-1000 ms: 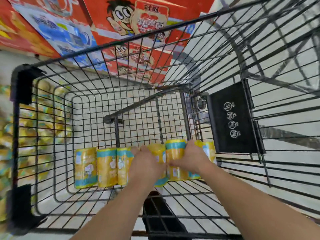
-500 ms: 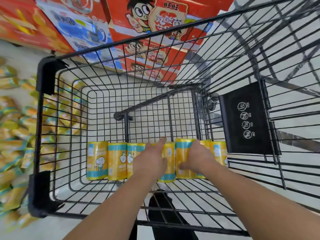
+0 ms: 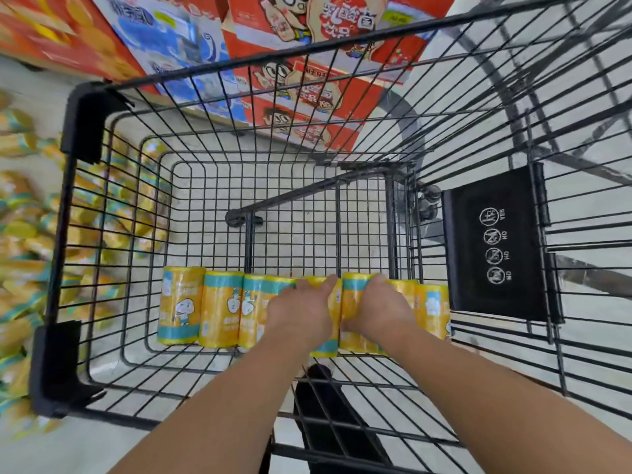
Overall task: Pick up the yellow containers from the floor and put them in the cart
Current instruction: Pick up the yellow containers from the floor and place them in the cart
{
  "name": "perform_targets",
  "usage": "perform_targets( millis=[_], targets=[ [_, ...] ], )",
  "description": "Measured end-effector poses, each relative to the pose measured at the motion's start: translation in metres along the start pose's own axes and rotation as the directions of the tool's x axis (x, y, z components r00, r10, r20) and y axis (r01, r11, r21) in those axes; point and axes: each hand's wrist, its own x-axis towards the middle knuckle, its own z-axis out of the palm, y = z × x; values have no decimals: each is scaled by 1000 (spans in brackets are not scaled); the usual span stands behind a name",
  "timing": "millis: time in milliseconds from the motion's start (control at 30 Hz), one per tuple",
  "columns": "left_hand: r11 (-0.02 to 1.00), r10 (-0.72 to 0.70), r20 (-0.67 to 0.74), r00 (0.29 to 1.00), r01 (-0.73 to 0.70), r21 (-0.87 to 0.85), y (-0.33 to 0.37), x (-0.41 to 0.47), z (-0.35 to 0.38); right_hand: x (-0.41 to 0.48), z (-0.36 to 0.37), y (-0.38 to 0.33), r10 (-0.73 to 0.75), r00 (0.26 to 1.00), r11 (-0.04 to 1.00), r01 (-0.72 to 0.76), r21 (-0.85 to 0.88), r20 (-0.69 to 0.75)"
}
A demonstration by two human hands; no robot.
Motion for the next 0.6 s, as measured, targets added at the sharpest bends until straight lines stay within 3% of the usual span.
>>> perform_targets(
  millis=[133, 267, 467, 600],
  targets=[
    [982, -27, -165, 986, -5, -190, -19, -22, -23, -18, -22, -7, -25, 999, 991, 22, -136, -25],
    [951, -100, -366, 925, -20, -309, -57, -53, -73, -45, -74, -53, -169, 959, 965, 114, -237, -228],
    [847, -257, -590, 765, -116, -519, -161, -112, -153, -112, -114, -193, -456, 757, 889, 360, -284, -468],
    [758, -415, -612, 673, -116, -641, -276, -164, -172, -161, -82, -310, -611, 620, 783, 564, -263, -492]
  ],
)
